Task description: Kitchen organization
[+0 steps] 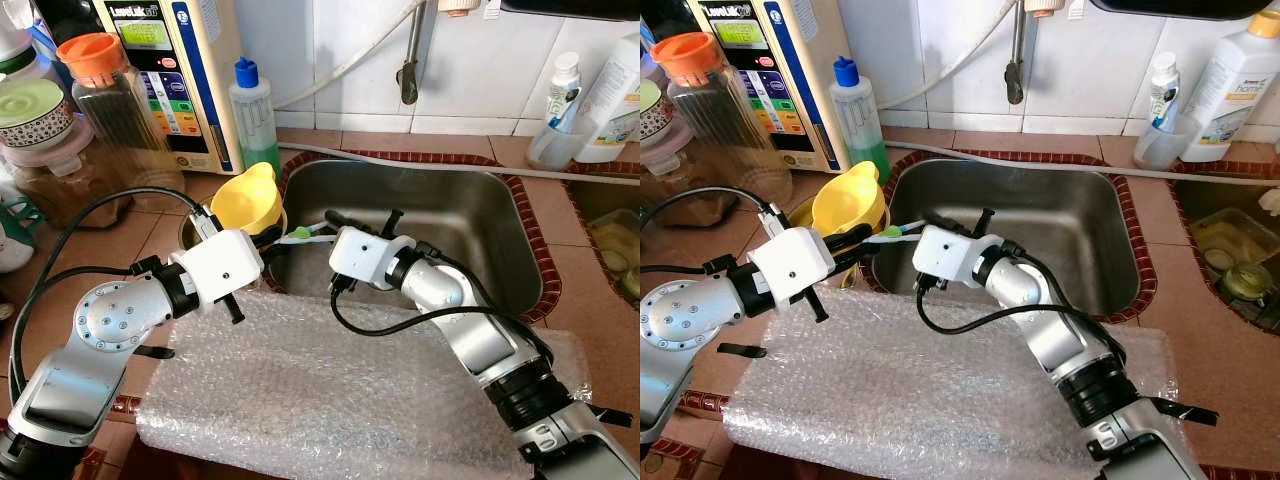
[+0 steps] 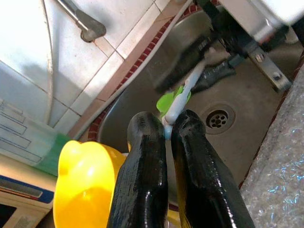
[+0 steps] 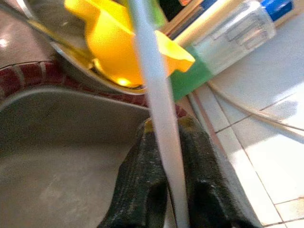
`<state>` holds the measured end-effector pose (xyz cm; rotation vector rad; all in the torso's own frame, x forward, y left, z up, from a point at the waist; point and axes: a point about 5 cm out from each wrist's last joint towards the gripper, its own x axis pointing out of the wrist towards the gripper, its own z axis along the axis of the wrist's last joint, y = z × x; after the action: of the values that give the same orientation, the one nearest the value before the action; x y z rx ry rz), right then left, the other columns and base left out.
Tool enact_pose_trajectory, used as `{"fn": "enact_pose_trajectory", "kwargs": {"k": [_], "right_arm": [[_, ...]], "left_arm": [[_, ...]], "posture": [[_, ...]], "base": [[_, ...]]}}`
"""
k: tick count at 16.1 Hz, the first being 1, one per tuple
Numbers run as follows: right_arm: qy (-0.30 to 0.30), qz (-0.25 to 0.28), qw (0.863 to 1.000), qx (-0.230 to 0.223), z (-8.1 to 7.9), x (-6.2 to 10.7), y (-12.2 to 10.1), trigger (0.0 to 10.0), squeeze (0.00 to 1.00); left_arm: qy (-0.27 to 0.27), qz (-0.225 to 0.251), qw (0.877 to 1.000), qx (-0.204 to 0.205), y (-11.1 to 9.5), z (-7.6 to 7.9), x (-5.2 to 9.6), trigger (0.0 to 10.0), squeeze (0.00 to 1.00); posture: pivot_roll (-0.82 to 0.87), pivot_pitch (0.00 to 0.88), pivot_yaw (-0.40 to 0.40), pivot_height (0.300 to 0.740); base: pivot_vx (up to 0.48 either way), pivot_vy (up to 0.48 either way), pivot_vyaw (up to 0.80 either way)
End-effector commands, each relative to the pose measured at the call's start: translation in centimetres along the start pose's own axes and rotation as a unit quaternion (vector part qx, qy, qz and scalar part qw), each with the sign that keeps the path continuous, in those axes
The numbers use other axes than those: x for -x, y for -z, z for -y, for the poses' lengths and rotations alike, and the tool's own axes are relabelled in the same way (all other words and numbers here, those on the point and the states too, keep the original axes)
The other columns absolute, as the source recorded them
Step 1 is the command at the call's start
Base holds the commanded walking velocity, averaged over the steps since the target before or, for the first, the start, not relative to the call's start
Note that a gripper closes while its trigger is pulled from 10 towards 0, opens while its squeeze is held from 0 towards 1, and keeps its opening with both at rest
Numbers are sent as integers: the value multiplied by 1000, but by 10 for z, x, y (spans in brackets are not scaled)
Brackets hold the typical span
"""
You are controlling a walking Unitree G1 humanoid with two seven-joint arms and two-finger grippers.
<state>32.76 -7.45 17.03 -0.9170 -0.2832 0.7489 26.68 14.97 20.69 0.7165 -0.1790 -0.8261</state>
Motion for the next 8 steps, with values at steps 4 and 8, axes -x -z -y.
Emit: {"fn": "enact_pose_trajectory", "kwargs": {"k": [4, 8], "right_arm": [[-4, 18, 1000, 2, -2, -3, -7, 0, 0], [2, 16, 1000, 2, -1, -4, -6, 0, 0]], "left_arm": [[-7, 1, 1000, 17, 1, 0, 4, 10000, 0], [-9, 22, 999, 38, -3, 0, 5, 10000, 1000]], "posture": [[-115, 112, 77, 740], [-112, 113, 75, 740]], "base": [[0, 0, 0], [0, 0, 0]]}}
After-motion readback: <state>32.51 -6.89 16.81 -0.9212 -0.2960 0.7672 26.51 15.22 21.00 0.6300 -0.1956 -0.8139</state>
